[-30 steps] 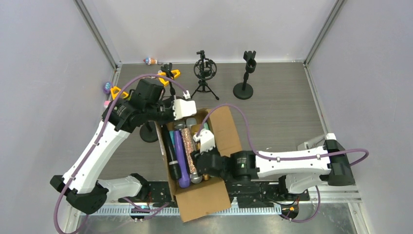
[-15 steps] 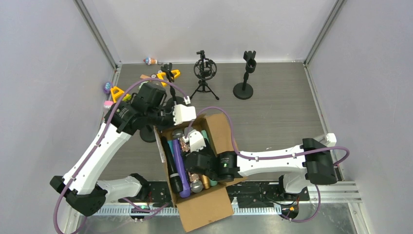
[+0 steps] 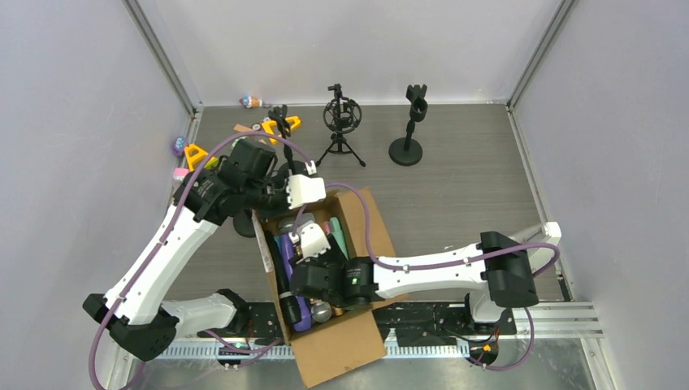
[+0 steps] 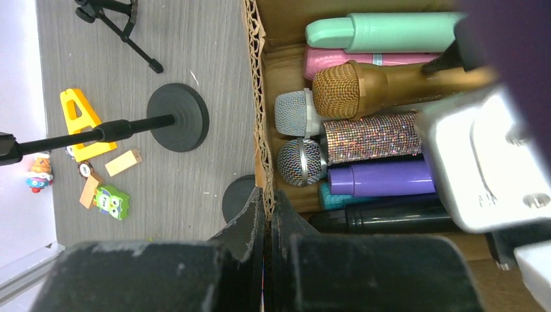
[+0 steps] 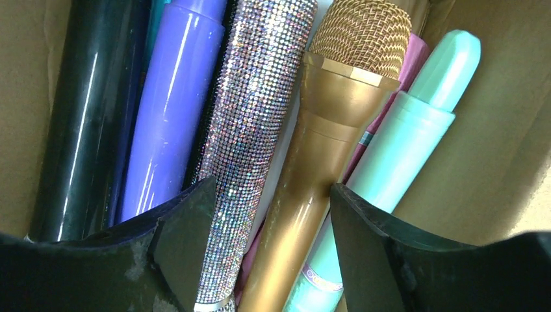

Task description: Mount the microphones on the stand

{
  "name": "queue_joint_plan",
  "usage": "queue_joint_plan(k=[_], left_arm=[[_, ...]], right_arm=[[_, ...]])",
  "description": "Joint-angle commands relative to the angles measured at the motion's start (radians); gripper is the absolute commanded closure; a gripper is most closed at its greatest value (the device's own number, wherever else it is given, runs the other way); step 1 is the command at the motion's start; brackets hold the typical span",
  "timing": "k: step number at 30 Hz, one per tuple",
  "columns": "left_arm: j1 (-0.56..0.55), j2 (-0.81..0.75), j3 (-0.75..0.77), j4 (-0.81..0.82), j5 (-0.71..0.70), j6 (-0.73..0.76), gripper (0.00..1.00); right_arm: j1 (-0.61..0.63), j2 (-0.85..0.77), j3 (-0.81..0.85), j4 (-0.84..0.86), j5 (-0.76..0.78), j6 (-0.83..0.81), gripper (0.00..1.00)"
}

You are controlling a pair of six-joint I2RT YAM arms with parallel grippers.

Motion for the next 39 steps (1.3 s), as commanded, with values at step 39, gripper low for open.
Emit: queue_joint_plan(k=[39], left_arm=[[-0.030,-0.046,0.042,0.043,0.078,0.004,1.00]], right_arm=[[0.086,0.051,0.005,-0.023,0.061,0.120,0.39]])
